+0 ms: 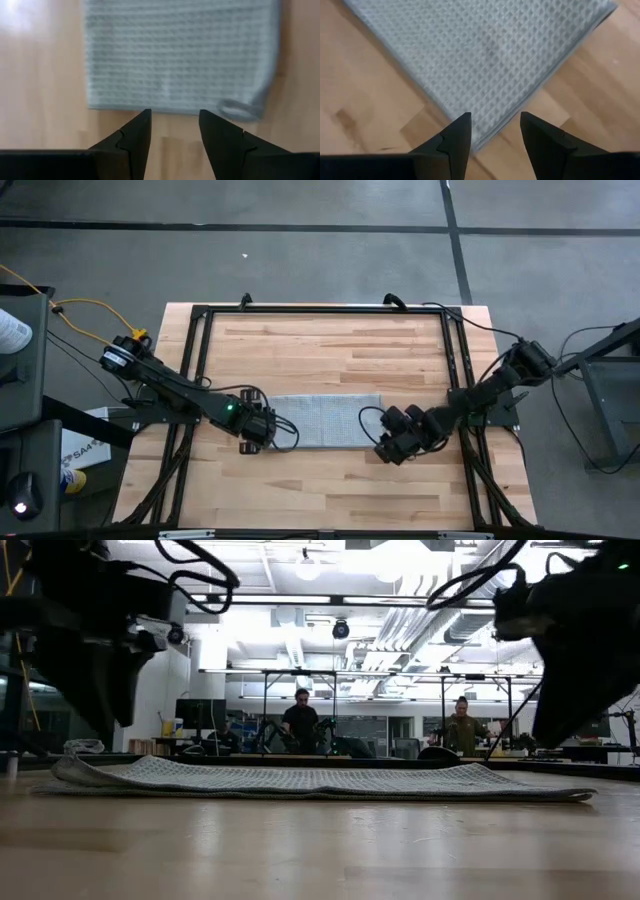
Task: Fold microfiber towels
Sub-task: Fold the gray microfiber cloth
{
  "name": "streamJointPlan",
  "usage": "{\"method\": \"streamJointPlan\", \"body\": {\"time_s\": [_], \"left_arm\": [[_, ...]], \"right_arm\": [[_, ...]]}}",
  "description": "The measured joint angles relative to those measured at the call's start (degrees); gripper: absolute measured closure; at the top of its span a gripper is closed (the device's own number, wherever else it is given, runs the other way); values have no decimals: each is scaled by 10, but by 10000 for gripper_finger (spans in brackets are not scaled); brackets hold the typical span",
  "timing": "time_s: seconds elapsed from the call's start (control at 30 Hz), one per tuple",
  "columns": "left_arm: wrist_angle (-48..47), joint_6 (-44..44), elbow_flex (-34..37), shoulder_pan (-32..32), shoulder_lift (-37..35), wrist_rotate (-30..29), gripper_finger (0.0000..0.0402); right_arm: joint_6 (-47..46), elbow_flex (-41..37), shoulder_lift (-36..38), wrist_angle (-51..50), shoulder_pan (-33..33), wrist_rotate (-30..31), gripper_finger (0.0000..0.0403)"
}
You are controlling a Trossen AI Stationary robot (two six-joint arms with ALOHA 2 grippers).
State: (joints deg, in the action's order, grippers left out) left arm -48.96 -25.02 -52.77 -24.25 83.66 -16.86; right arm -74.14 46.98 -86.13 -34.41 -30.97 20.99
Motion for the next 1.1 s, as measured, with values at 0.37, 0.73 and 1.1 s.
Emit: {"method": "streamJointPlan", "body": {"time_s": [0.37, 0.73, 1.1], "left_arm": [[69, -66, 1, -92, 1, 3, 238], [155, -35, 1, -106, 1, -60, 238], [146, -33, 1, -107, 1, -56, 238]], "right_arm": [[-92, 0, 0, -2, -64, 57, 239], [-152, -13, 0, -1, -64, 77, 239], [-207, -112, -1, 91, -64, 93, 239]]}}
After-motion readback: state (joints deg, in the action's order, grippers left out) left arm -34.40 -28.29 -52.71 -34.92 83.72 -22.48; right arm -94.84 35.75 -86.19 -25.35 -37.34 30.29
